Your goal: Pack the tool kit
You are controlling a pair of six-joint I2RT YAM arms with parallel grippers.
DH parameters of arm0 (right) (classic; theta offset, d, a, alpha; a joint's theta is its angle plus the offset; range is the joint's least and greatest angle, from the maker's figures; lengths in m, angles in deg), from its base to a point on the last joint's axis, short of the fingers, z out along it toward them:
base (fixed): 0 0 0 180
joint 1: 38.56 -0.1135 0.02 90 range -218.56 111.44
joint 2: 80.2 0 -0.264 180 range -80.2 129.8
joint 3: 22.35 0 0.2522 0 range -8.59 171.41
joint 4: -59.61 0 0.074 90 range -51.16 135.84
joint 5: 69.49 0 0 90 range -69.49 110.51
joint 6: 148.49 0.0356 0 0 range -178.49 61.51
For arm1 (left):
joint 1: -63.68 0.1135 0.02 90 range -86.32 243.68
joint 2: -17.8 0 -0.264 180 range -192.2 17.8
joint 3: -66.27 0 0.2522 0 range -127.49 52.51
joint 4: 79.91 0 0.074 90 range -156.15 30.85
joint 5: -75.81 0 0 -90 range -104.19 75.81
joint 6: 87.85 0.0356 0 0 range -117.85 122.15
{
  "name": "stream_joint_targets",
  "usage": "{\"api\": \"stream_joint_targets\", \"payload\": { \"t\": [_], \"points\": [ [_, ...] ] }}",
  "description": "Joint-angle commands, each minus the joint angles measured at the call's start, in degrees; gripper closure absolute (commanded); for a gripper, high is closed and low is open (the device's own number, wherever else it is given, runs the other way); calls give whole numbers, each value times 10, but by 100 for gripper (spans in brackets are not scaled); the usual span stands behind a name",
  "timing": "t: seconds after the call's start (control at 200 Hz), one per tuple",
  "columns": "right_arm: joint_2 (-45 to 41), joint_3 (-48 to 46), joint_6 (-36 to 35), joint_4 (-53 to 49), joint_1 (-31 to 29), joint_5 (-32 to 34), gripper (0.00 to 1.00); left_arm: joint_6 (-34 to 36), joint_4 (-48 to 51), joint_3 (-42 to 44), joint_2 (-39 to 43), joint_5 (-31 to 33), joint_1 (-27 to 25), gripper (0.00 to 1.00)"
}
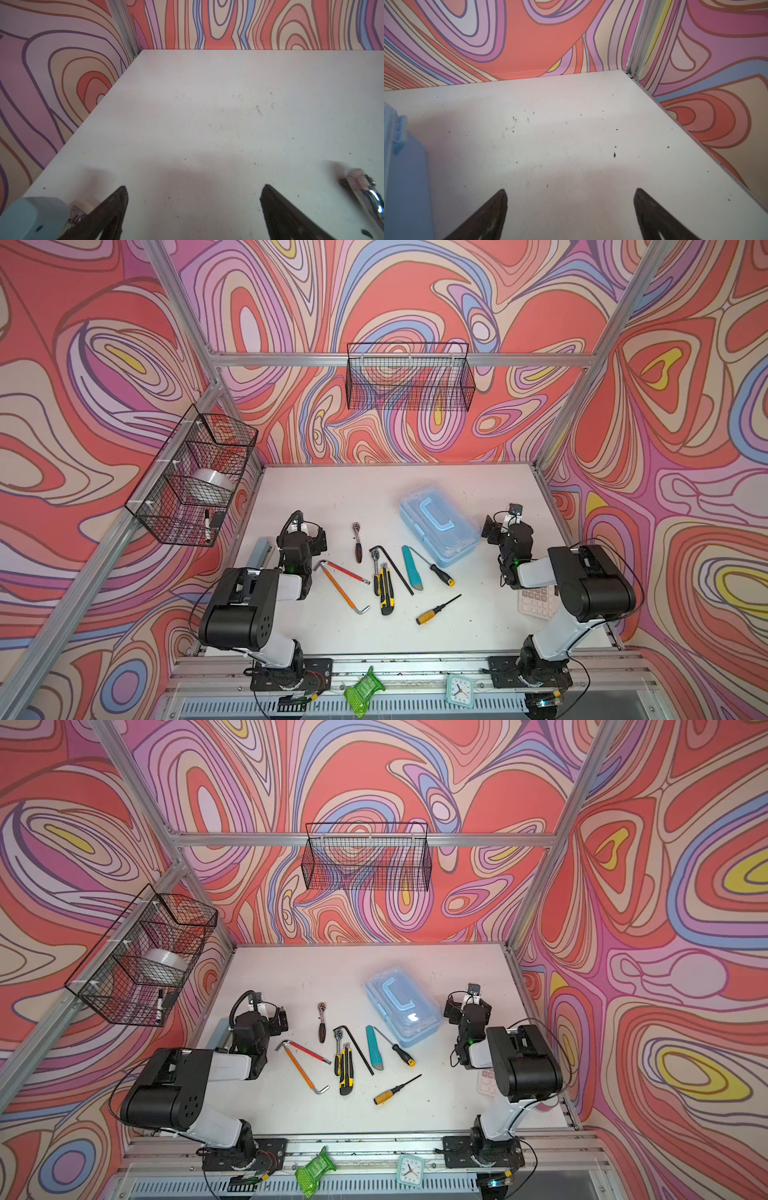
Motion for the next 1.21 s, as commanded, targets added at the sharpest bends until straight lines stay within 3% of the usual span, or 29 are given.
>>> {"api": "stream_joint_targets", "payload": {
  "t": [0.0,0.18,1.202],
  "points": [
    [-1,4,3,3,1,1,2,-3,-17,4,3,4,1,0],
    [-1,4,3,2,1,1,2,7,-1,-4,2,-19,1,0],
    [-1,5,2,1,1,0,2,5,-7,-2,2,-19,1,0]
  ]
}}
